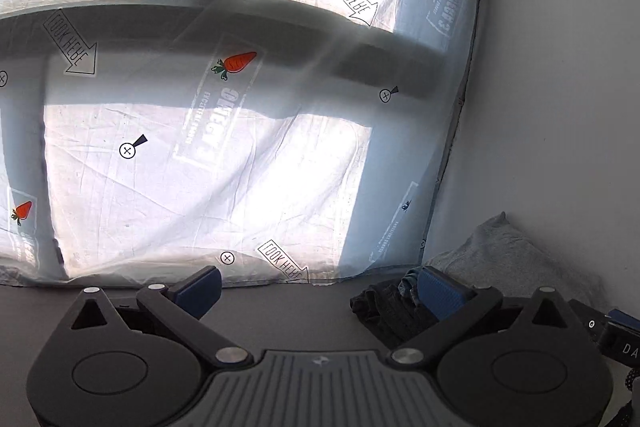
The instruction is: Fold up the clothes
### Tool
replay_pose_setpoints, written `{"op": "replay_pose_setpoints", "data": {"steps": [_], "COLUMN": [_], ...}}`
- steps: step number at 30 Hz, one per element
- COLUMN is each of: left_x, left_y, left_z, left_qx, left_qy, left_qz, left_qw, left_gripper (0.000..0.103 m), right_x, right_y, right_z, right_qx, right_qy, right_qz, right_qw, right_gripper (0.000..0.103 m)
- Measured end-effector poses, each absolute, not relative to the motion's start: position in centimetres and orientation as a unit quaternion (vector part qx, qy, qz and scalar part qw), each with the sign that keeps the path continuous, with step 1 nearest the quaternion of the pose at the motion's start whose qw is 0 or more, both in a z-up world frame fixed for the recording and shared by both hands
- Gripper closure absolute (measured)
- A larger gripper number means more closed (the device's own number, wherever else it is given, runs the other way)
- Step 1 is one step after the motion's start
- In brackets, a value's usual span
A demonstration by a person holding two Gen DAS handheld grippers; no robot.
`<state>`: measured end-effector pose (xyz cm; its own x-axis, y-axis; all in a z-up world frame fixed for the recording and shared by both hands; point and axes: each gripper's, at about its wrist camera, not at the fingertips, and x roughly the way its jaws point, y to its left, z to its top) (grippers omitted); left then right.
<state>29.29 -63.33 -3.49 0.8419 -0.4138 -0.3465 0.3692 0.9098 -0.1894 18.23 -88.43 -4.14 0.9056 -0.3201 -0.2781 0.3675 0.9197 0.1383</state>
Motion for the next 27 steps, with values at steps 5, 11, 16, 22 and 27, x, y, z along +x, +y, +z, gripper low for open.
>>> {"op": "replay_pose_setpoints", "data": {"steps": [5,11,16,22,27], "left_x": [21.6,13.9,9.8,3.8,-0.1], "left_y": [-55.6,-46.5,-41.8,-36.1,-32.4], "left_z": [-3.3,-2.6,-1.2,-1.7,-3.4], "left_qx": [-0.132,-0.192,-0.088,-0.039,-0.032], "left_qy": [0.189,0.145,0.168,0.199,0.243], "left_qz": [-0.110,-0.027,0.011,0.013,-0.003], "left_qw": [0.967,0.970,0.982,0.979,0.969], "left_gripper": [0.000,0.000,0.000,0.000,0.000], "right_x": [16.0,11.7,7.4,2.1,-2.2], "right_y": [-82.2,-73.8,-66.6,-58.6,-53.3], "right_z": [-3.5,-3.3,-3.6,-3.9,-4.6], "right_qx": [0.078,0.069,0.071,0.054,0.025], "right_qy": [0.149,0.155,0.169,0.191,0.217], "right_qz": [-0.076,-0.002,0.031,0.050,0.054], "right_qw": [0.983,0.986,0.983,0.979,0.974], "right_gripper": [0.000,0.000,0.000,0.000,0.000]}}
